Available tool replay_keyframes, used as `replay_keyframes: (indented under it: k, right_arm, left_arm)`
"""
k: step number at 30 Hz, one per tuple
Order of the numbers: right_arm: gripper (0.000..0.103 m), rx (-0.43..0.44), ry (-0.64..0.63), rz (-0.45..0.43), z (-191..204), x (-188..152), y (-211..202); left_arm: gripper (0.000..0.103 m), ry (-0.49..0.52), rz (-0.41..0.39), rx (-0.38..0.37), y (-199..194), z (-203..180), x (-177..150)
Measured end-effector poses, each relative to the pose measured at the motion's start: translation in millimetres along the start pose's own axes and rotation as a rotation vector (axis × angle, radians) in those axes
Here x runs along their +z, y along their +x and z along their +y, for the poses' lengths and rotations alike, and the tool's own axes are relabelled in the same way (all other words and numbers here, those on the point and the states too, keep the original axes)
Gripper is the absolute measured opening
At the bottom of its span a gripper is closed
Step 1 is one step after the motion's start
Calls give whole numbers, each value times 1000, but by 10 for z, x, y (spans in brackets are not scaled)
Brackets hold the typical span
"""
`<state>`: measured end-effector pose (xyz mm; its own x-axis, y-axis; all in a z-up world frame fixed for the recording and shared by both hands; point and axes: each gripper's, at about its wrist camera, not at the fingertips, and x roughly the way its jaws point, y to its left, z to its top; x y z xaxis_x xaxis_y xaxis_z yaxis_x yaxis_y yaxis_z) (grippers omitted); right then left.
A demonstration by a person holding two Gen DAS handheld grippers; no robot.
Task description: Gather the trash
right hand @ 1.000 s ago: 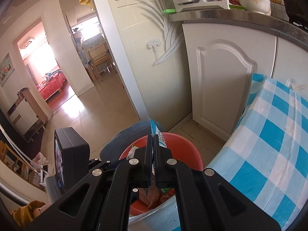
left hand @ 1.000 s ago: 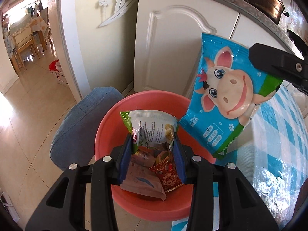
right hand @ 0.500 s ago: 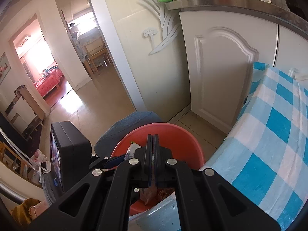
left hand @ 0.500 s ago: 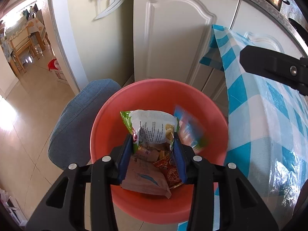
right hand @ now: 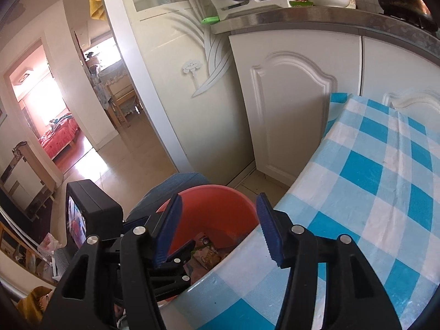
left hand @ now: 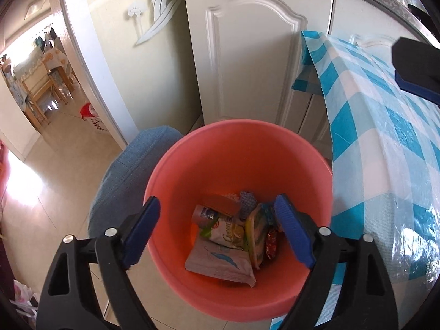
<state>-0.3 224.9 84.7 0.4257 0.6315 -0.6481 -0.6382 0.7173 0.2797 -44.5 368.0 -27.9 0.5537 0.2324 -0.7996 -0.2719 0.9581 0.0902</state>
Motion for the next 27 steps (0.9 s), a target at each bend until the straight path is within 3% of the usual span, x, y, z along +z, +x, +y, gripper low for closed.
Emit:
replay_keyframes:
  k: [6, 12, 27]
  right_arm:
    - [78, -79, -25, -60, -44, -36, -255]
    - [88, -142, -9, -117, -164, -37, -537]
    - [92, -354, 101, -296, -651, -396, -1563]
  left_arm:
    - [90, 25, -32, 49, -162, -57, 38]
    - [93, 27, -95, 73, -421, -104, 136]
    - [96, 77, -283, 74, -1352, -651, 285]
